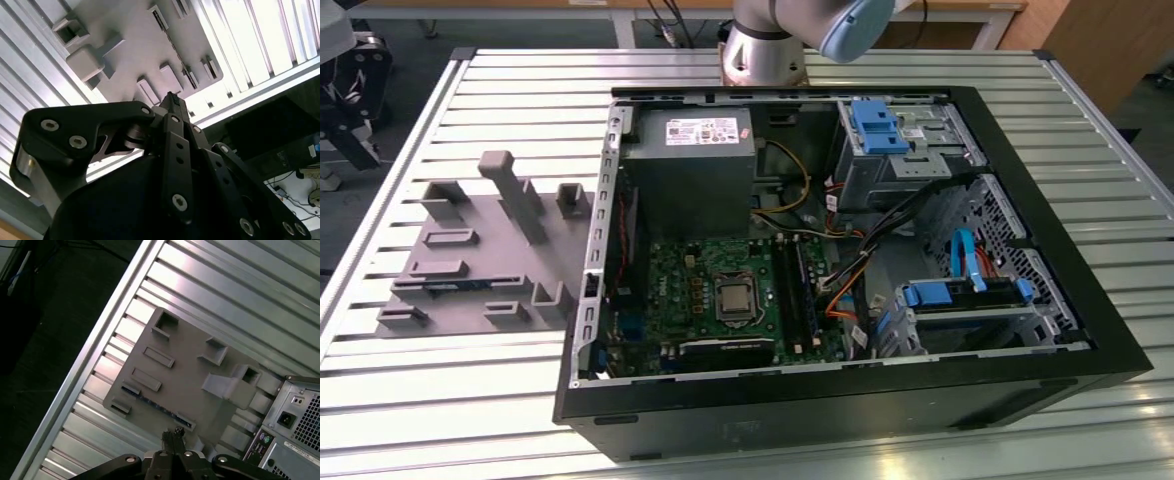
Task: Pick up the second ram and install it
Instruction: 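Pick up the second ram and move it above second insertion slot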
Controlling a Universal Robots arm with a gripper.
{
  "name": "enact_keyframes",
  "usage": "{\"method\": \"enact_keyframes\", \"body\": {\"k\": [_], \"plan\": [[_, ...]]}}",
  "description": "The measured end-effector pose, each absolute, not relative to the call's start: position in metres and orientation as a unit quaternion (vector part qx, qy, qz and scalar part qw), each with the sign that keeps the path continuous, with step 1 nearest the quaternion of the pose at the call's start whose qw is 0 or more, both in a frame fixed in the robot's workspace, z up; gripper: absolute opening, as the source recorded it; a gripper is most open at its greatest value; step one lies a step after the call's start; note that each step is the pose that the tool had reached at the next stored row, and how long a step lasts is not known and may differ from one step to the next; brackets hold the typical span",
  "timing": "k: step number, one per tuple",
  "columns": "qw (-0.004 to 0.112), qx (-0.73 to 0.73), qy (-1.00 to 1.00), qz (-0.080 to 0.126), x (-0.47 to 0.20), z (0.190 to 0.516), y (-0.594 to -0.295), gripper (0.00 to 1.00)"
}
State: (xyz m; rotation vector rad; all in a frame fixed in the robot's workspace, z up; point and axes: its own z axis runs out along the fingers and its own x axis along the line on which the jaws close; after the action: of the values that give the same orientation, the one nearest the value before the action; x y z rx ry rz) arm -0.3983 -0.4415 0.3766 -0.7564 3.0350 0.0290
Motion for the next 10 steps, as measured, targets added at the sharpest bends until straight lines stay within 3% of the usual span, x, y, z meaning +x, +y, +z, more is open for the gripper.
{"method": "enact_keyframes", "body": {"k": [10], "plan": [[0.007, -0.243, 0.97, 0.009, -0.3983, 0.3765, -0.4415, 0.11]]}}
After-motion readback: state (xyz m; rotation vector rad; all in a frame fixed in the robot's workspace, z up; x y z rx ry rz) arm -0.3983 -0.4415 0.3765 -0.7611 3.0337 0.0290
